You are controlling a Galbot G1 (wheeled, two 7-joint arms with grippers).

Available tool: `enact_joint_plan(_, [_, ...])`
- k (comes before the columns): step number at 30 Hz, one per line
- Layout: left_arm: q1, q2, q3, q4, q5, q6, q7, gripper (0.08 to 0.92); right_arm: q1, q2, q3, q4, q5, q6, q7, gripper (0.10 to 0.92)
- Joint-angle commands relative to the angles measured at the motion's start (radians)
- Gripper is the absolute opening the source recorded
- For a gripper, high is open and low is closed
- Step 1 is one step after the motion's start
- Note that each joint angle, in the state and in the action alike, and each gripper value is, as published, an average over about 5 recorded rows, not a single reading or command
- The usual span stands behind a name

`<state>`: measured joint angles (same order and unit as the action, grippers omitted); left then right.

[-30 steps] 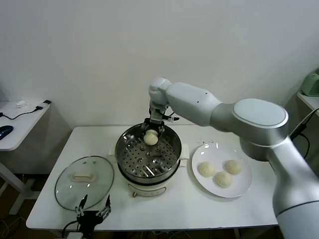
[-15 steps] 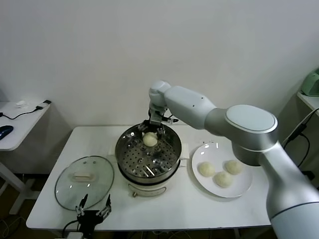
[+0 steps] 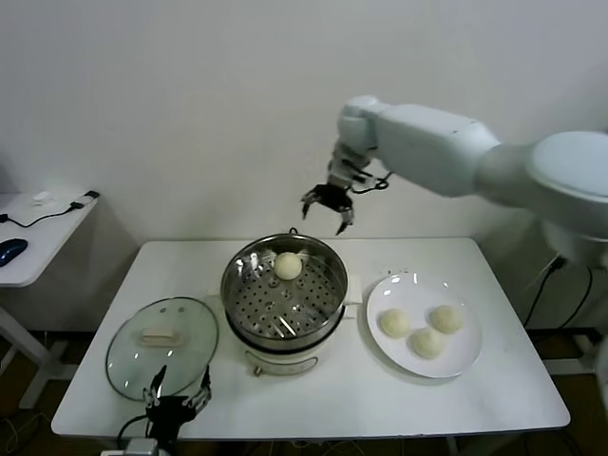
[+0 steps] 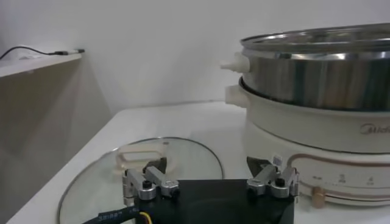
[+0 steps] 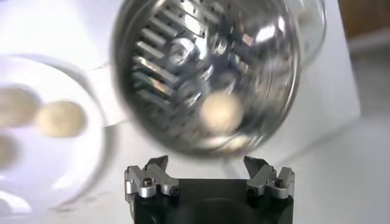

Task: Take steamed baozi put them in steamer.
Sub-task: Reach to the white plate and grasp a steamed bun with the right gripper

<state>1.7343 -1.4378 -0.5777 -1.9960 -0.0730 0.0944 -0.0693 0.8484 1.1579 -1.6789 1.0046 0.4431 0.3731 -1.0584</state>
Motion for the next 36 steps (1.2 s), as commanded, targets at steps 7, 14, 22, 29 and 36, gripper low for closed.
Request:
enact_joint_plan(7, [-0.012,0.0,-0.001,0.014,-0.003,0.001,0.001,0.823,0.02,-0.378,-0.264,0.49,0.348,-0.688,0.2,0.823])
enact_joint_plan(14, [-0.011,-0.004,-0.004,0.014,-0.003,0.005,0.002,0.823,-0.223,-0.352,-0.108,0.387,0.261,-0.749,0.254,0.823])
enact_joint_plan(22, [-0.007,-0.006,-0.011,0.016,-0.004,0.004,0.001,0.823,-0.405,-0.3,0.038,0.253,0.175,-0.765,0.277,0.823])
enact_joint_plan(29, [0.001,-0.008,-0.011,0.018,-0.004,0.0,0.0,0.823,-0.466,-0.243,0.103,0.15,0.14,-0.747,0.267,0.823])
enact_joint_plan(36, [0.009,-0.006,-0.015,0.017,-0.004,-0.005,-0.001,0.823,-0.487,-0.211,0.121,0.125,0.118,-0.743,0.264,0.823])
